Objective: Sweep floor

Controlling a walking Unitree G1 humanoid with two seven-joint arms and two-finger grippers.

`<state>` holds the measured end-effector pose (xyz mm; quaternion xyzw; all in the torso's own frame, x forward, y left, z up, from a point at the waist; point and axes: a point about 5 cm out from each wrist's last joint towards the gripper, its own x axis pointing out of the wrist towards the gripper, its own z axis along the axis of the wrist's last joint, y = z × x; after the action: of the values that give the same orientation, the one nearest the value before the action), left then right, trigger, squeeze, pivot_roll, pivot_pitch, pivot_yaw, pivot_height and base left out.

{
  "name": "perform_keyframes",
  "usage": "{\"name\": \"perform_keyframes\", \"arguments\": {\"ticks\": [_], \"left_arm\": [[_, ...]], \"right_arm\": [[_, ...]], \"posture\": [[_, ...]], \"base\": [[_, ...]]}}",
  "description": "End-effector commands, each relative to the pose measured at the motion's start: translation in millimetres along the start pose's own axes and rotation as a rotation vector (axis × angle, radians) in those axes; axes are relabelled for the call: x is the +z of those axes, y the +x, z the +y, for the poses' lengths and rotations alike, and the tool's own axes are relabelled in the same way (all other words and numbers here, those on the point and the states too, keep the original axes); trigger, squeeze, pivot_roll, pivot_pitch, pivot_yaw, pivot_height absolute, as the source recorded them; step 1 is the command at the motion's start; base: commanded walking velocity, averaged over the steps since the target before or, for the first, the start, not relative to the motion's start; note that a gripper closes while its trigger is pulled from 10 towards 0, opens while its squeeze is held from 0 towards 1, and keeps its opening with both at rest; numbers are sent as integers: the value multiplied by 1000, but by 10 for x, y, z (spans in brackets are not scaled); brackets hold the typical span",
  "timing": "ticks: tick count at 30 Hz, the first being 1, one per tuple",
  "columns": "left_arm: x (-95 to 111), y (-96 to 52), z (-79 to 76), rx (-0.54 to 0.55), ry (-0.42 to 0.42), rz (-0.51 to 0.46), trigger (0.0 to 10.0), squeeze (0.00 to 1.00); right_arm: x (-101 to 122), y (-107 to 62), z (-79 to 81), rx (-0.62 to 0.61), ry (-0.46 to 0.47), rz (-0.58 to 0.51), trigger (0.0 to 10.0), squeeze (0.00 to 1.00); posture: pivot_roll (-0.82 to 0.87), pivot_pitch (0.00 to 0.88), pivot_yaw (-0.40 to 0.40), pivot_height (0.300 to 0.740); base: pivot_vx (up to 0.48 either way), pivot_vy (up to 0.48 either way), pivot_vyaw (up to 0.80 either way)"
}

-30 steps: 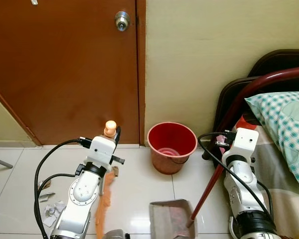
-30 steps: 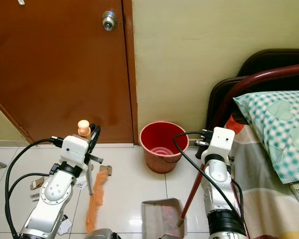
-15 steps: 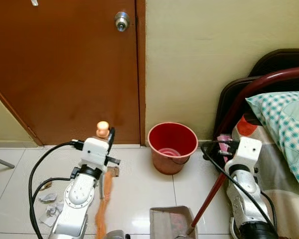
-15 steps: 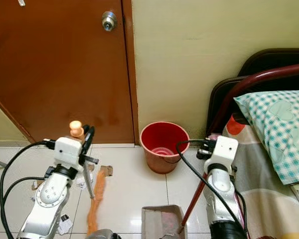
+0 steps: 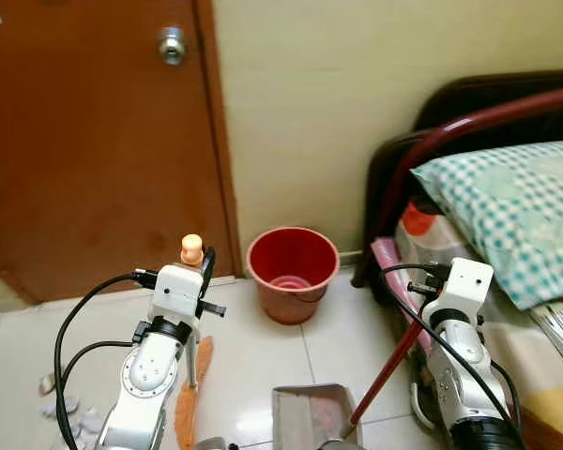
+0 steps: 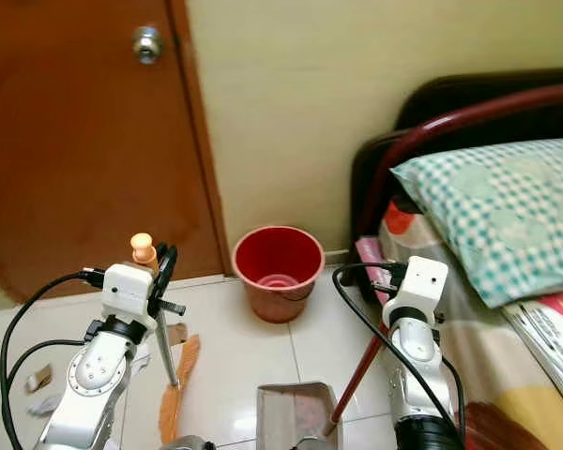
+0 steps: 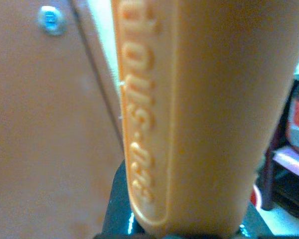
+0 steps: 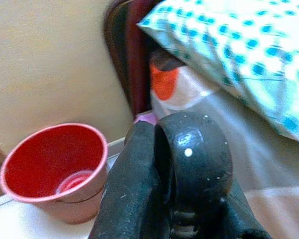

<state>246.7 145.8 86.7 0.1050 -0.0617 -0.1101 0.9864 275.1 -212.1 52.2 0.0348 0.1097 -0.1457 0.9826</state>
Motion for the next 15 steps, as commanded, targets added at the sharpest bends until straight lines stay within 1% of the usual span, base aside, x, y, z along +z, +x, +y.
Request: {"name": "perform_keyframes", "arguments": {"ticks": [1, 4, 5, 9, 15], "left_arm": [[35, 12, 17, 6, 2, -17, 10000, 0], [33, -7, 15, 6, 0, -13, 10000, 0], [35, -8, 15, 6, 0, -12, 10000, 0], [37, -9, 14, 7, -1, -11, 10000, 0], [45, -5, 19, 3, -3, -10, 10000, 0]], "right_arm": [[67, 23, 4, 1, 5, -14, 10000, 0], [75, 22, -1, 5, 2, -14, 10000, 0], [76, 21, -1, 6, 2, -13, 10000, 0], [75, 21, 3, 9, 3, -9, 10000, 0], [90, 33, 11, 16, 3, -8, 10000, 0]], "posture": [[-26, 0, -9, 740], [-27, 0, -13, 740], [-27, 0, -13, 740], [-27, 0, -13, 740], [-26, 0, -13, 740]], "base": [[0, 0, -800], [0, 0, -715], [0, 244, -513], [252, 280, -645], [242, 354, -753]]}}
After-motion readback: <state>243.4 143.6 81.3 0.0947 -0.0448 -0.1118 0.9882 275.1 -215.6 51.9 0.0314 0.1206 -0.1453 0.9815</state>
